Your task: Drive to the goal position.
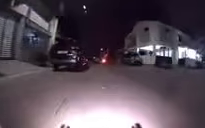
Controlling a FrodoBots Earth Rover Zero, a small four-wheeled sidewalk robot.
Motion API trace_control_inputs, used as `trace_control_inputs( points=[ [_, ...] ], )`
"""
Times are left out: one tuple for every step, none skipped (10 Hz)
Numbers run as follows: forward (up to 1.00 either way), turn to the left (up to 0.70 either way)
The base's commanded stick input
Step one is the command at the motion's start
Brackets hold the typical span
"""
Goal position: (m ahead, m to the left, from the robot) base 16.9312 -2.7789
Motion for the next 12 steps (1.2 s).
trace_control_inputs(
  points=[
    [0.85, 0.00],
    [0.85, 0.00],
    [0.85, 0.00],
    [0.85, 0.00],
    [0.85, 0.00],
    [0.85, 0.00],
    [0.85, 0.00],
    [0.85, 0.00],
    [0.85, 0.00],
    [0.85, 0.00],
    [0.85, 0.00],
    [0.85, 0.00]
  ],
)
